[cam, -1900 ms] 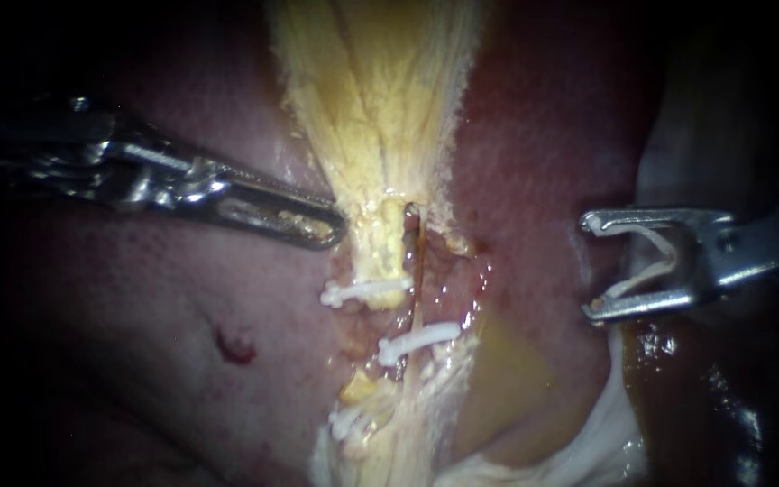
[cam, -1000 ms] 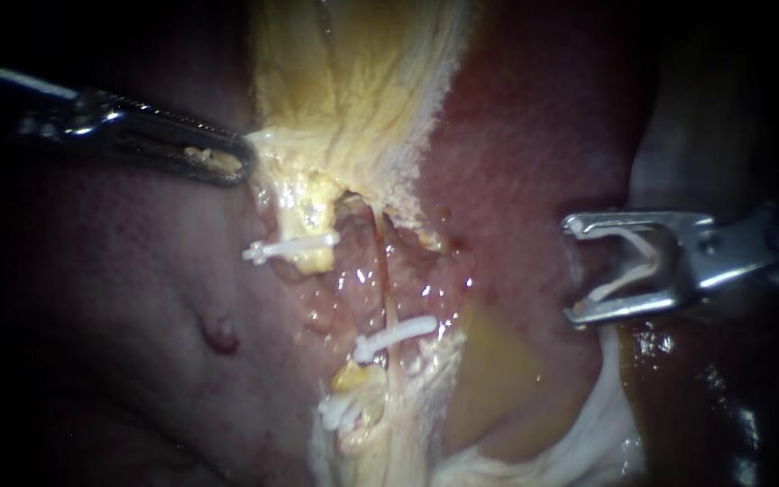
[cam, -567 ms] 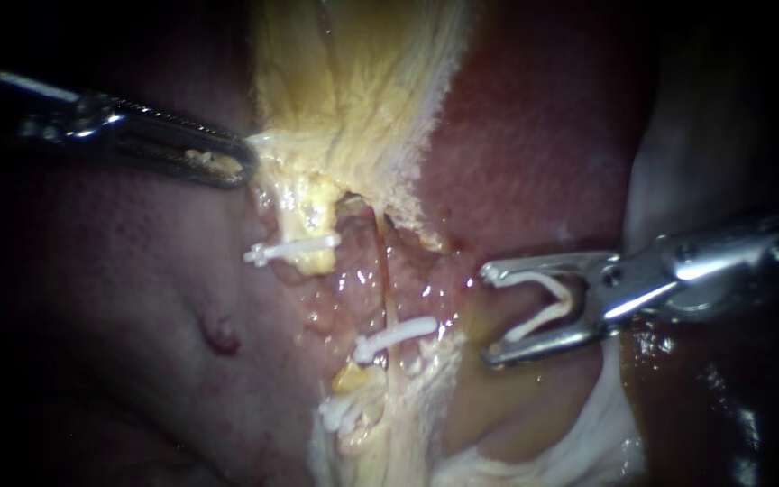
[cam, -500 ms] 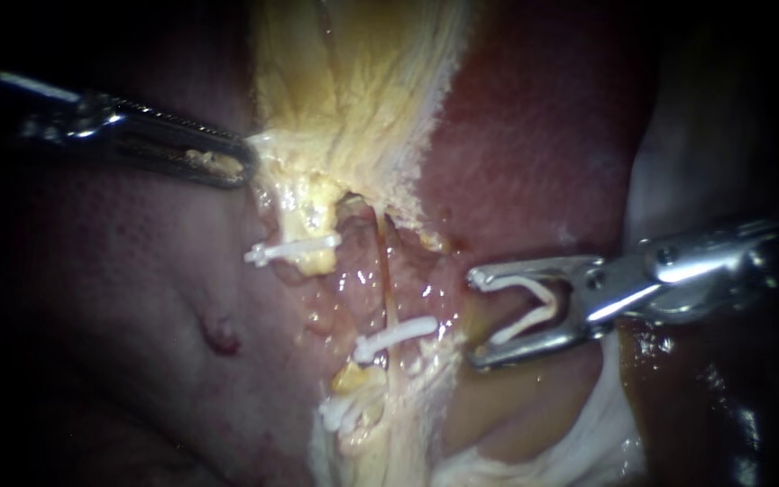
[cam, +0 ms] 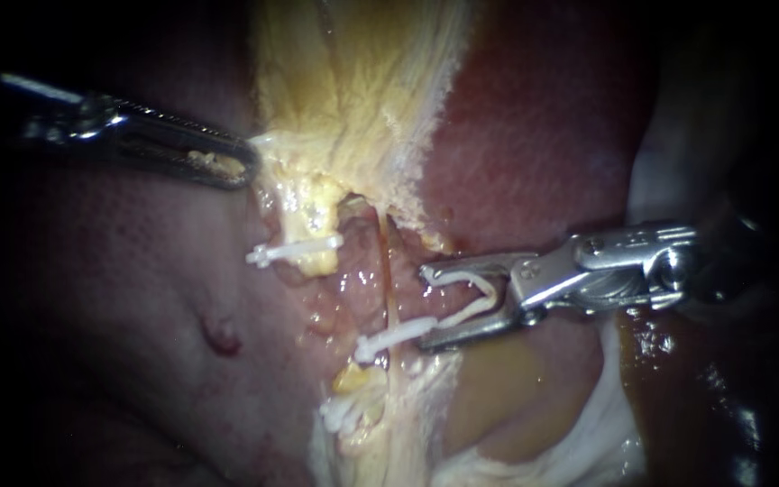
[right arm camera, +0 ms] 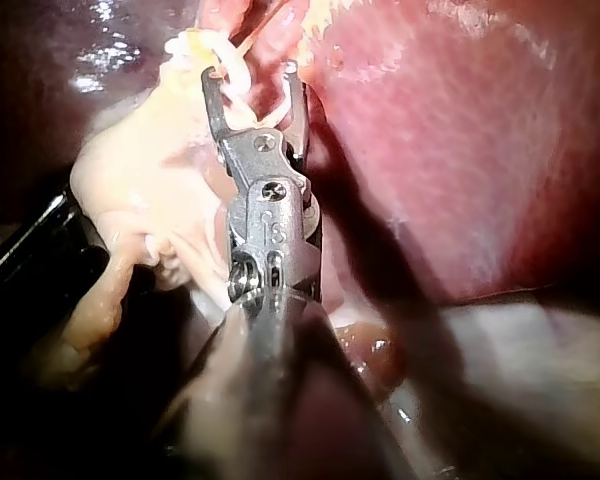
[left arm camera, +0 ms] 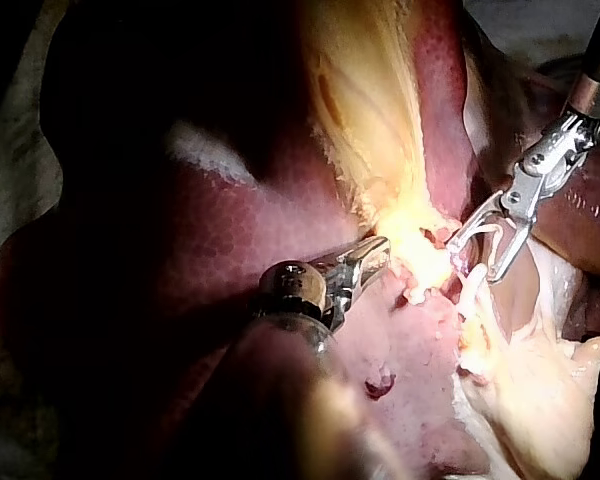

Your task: Clipping second clip right tube

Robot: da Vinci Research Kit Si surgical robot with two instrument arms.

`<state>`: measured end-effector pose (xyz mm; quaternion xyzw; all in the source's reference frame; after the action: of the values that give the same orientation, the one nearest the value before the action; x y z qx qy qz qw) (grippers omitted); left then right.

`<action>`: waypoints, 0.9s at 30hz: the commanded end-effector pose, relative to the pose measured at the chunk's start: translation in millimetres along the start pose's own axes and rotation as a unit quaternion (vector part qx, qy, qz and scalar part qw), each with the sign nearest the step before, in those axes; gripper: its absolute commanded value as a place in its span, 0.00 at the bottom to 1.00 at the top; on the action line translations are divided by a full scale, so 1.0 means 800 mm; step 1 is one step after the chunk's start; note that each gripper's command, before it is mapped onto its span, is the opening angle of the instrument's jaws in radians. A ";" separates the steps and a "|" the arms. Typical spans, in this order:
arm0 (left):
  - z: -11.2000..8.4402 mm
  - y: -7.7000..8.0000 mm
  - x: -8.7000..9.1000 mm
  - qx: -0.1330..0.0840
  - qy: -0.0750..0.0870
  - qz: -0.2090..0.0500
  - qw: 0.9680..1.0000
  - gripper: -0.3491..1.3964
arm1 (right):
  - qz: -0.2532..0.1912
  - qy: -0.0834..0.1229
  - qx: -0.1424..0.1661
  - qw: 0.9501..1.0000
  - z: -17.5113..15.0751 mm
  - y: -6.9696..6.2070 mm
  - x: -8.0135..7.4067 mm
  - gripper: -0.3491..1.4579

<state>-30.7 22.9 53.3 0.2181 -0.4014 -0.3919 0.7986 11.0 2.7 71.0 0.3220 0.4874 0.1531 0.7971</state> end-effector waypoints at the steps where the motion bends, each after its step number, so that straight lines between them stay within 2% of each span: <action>1: 0.0000 0.0000 0.0000 0.000 0.000 0.000 1.000 0.00 | -0.001 -0.001 0.003 1.000 0.0004 0.0002 0.0000 0.46; 9: 0.0002 0.0000 0.0001 -0.001 0.000 0.000 1.000 0.00 | 0.013 0.008 0.028 0.999 0.0035 0.0006 0.0002 0.46; 16: 0.0003 -0.0001 0.0001 -0.001 0.000 0.000 1.000 0.00 | 0.028 0.025 0.053 0.998 0.0053 0.0008 0.0002 0.46; 27: 0.0004 -0.0001 0.0001 -0.001 0.000 0.000 1.000 0.00 | 0.049 0.056 0.098 0.992 0.0060 0.0000 0.0008 0.46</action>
<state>-30.9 22.8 53.5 0.2170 -0.4014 -0.3922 0.7987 15.5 1.2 71.9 0.4178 0.5319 0.1617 0.7186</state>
